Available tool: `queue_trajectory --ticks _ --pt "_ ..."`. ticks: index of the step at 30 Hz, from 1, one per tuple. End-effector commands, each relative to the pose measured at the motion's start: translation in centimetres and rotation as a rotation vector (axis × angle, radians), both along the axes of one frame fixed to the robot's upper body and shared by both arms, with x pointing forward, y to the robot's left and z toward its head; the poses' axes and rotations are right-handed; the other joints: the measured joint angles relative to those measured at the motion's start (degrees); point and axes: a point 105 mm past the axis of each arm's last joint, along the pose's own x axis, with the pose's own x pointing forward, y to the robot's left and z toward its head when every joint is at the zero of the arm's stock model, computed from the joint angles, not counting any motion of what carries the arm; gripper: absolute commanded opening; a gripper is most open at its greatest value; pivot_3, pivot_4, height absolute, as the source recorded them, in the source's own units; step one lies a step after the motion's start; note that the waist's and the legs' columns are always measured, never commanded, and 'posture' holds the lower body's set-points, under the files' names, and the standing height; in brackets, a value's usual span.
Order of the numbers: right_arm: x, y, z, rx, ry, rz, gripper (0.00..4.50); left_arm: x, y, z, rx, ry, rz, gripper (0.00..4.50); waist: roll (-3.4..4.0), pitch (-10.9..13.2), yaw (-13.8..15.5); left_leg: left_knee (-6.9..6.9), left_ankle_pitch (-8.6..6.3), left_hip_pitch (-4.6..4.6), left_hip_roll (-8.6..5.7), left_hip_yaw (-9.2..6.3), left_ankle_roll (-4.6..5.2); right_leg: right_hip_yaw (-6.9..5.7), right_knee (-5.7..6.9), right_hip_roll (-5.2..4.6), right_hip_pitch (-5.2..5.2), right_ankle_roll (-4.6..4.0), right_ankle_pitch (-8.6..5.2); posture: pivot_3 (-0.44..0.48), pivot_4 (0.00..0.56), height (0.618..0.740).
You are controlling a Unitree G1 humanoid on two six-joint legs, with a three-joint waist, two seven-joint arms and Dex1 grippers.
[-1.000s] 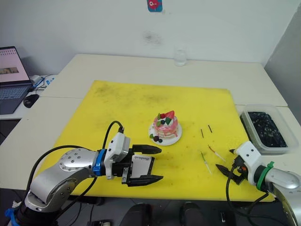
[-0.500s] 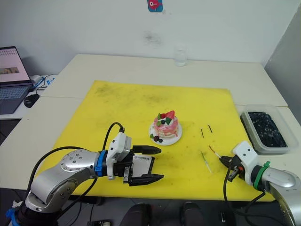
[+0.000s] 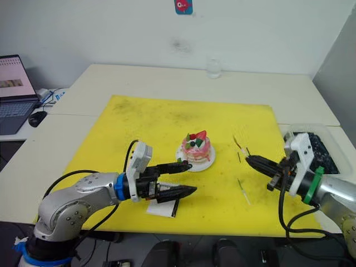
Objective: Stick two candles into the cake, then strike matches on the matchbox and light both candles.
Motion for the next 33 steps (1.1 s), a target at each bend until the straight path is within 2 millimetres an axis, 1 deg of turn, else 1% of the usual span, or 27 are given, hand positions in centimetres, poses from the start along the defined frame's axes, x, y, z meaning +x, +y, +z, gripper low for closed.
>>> queue_trajectory --ticks 1,4,7,10,14,16,21,26,29,33 --pt "-0.5 2.0 2.1 0.135 0.002 0.063 0.04 0.4 -0.6 2.3 -0.169 0.057 0.013 4.50 -0.01 0.00 0.00 0.00 0.00 -0.02 0.00 0.02 0.00 0.02 -0.02 0.00 0.00 0.01 -0.01 0.000 0.150 0.740" --pt "-0.8 3.3 3.1 0.242 0.041 0.103 0.04 0.8 -1.4 3.9 -0.320 0.135 0.012 4.50 -0.02 0.01 0.02 0.00 0.00 -0.08 -0.01 0.02 0.01 0.03 -0.05 -0.02 -0.01 0.05 -0.03 0.000 0.150 0.740" --pt "-1.1 4.0 3.7 0.304 0.080 0.126 0.04 0.6 -1.9 5.1 -0.420 0.199 -0.025 4.50 -0.02 0.01 0.01 0.00 0.00 -0.08 -0.01 0.01 0.01 0.02 -0.04 -0.01 -0.01 0.06 -0.03 0.000 0.150 0.740" --pt "-1.5 4.6 3.8 0.331 0.113 0.145 0.04 0.7 -2.3 6.1 -0.503 0.238 -0.045 4.50 -0.02 0.01 0.00 0.00 0.00 -0.04 -0.02 0.02 0.01 0.04 -0.02 0.00 0.00 0.06 -0.03 0.000 0.150 0.740" --pt "-1.8 5.2 4.0 0.341 0.137 0.169 0.04 0.9 -2.5 7.2 -0.570 0.263 -0.065 4.50 -0.02 0.01 0.00 0.02 0.01 -0.02 -0.07 0.01 0.01 0.02 0.00 0.01 0.02 0.07 -0.02 0.000 0.150 0.740" --pt "-1.9 5.4 4.0 0.341 0.143 0.175 0.04 0.9 -2.5 7.4 -0.585 0.280 -0.078 4.50 -0.02 0.01 0.01 0.03 0.01 -0.02 -0.08 0.01 0.01 0.02 0.00 0.03 0.02 0.07 -0.02 0.000 0.150 0.740" --pt "-1.9 5.7 4.0 0.336 0.148 0.181 0.04 0.8 -3.0 6.8 -0.558 0.304 -0.101 4.50 -0.02 0.01 0.01 0.02 0.00 -0.03 -0.09 0.02 0.01 0.02 -0.03 0.07 0.02 0.07 -0.02 0.000 0.150 0.740" --pt "-2.0 5.9 3.9 0.331 0.148 0.191 0.04 1.1 -3.4 6.5 -0.567 0.332 -0.107 4.50 -0.02 0.01 0.03 0.02 0.00 -0.03 -0.09 0.02 0.01 0.03 -0.04 0.07 0.02 0.07 -0.02 0.000 0.150 0.740" --pt "-2.0 6.0 3.9 0.328 0.149 0.194 0.00 1.4 -3.4 6.4 -0.571 0.339 -0.097 3.90 -0.02 0.01 0.04 0.02 0.00 -0.03 -0.08 0.02 0.01 0.02 -0.04 0.07 0.02 0.07 -0.02 0.000 0.150 0.740" --pt "-2.0 6.1 3.8 0.325 0.150 0.197 0.00 1.7 -3.4 6.2 -0.572 0.347 -0.097 2.57 -0.02 0.01 0.05 0.01 0.00 -0.03 -0.08 0.03 0.01 0.03 -0.05 0.07 0.01 0.06 -0.02 0.000 0.150 0.740"
